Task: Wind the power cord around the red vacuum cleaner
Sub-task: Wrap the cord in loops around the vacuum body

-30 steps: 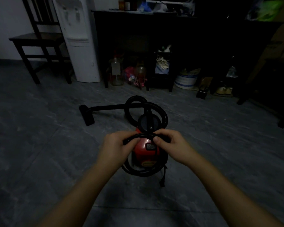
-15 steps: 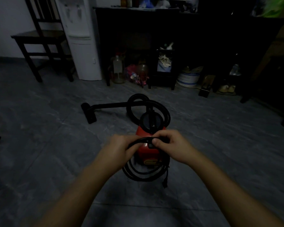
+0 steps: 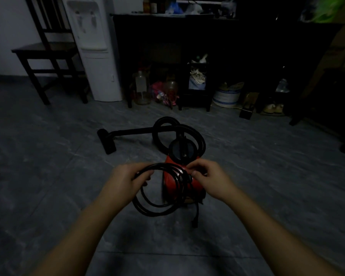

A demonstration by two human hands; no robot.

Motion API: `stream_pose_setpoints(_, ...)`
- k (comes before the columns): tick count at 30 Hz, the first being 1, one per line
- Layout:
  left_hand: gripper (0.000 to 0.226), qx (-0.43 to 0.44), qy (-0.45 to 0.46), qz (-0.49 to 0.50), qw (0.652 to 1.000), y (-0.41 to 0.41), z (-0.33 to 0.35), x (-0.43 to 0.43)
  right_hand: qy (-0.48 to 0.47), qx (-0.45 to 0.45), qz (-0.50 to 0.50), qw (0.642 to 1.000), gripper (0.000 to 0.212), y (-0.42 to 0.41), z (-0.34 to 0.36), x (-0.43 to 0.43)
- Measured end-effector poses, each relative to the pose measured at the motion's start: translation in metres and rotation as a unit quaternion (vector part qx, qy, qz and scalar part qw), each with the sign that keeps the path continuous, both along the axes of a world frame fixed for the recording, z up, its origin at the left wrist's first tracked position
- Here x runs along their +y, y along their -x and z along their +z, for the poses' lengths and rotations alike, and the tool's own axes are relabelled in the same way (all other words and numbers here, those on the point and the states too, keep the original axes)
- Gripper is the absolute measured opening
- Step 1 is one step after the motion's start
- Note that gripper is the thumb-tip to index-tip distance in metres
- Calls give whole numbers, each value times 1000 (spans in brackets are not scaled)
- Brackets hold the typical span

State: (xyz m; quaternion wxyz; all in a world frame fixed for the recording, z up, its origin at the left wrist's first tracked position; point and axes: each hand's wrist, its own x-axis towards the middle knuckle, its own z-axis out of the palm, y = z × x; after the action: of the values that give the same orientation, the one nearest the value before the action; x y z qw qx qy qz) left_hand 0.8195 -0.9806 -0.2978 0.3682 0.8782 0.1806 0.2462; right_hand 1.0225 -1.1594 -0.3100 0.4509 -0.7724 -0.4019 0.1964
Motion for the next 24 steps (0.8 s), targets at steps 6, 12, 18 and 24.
stream_pose_setpoints(6, 27, -16, 52, -3, 999, 0, 5, -4, 45, -32, 5, 998, 32, 0, -12, 2)
stream_pose_setpoints(12, 21, -29, 83, -8, 996, -4, 7, -11, 47, -81, 38, 995, 41, 9, -21, 3)
stream_pose_setpoints(18, 18, 3, 89, 56, 994, -4, 1, -3, 71, -121, 3, 990, 13, 4, -24, 6)
stream_pose_setpoints(24, 16, 19, 114, 138, 984, 2, -4, 12, 109, -88, -50, 989, 20, -6, -22, -2)
